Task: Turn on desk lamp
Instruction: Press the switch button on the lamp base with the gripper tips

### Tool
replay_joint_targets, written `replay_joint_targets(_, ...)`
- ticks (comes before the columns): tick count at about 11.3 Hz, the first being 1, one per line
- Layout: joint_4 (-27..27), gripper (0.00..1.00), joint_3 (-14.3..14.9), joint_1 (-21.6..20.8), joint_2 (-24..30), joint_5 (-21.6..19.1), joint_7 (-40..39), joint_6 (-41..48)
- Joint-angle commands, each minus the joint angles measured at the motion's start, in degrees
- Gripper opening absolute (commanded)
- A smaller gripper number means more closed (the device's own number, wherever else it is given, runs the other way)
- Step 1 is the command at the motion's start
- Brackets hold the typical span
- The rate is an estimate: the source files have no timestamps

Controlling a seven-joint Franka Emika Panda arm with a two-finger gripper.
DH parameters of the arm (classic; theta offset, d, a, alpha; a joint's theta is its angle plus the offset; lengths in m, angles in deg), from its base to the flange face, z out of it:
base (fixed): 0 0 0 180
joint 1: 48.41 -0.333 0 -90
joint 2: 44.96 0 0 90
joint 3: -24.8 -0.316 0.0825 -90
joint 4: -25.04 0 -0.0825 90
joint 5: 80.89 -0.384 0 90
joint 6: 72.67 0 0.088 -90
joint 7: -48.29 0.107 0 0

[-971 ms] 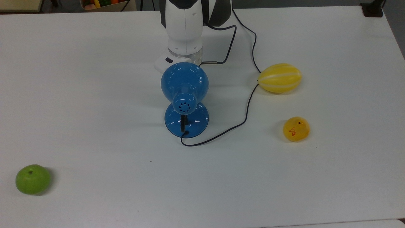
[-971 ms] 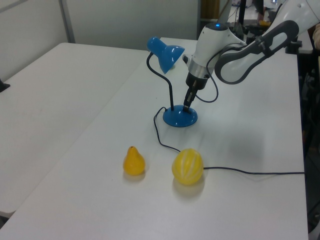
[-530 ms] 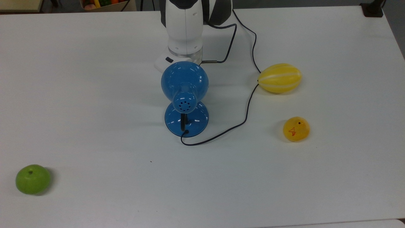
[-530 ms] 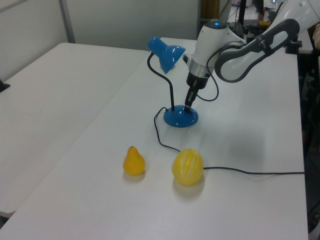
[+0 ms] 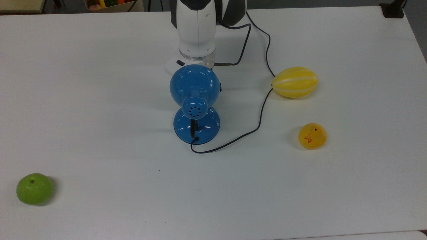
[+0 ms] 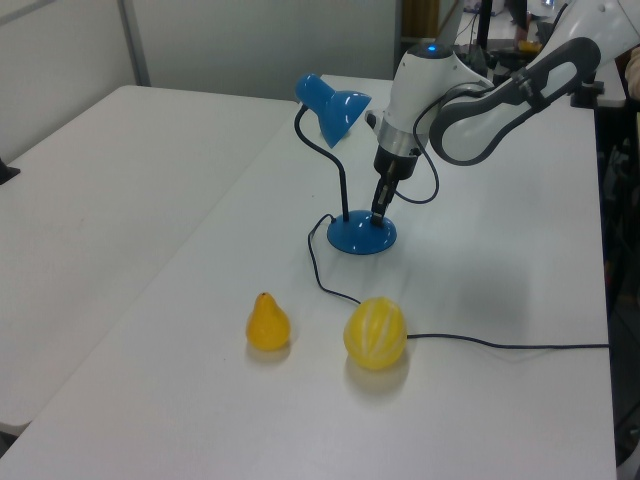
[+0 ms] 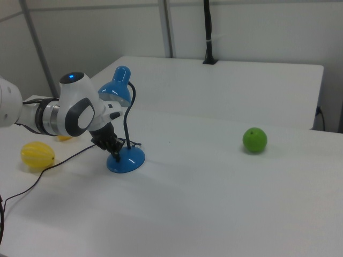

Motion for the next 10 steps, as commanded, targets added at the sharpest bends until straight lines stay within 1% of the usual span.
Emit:
replay_joint_targets(1,-0.2,0.0,0.3,-0.5,-1.4,0.7,0.6,-2.0)
replay_joint_targets(5,-0.2,0.0,0.3,-0.3,-2.6,1.1,0.6,-3.5)
replay_joint_targets(8,-0.2,0.0,0.3,-0.3,-1.3,1.0,0.7,-2.5)
replay_joint_targets(9,-0.3,0.0,0.3,-0.3,0.2,1.0,0.6,0.0)
replay_joint_targets(10,-0.2,0.0,0.3,-0.4,1.7,1.0,0.6,4.4)
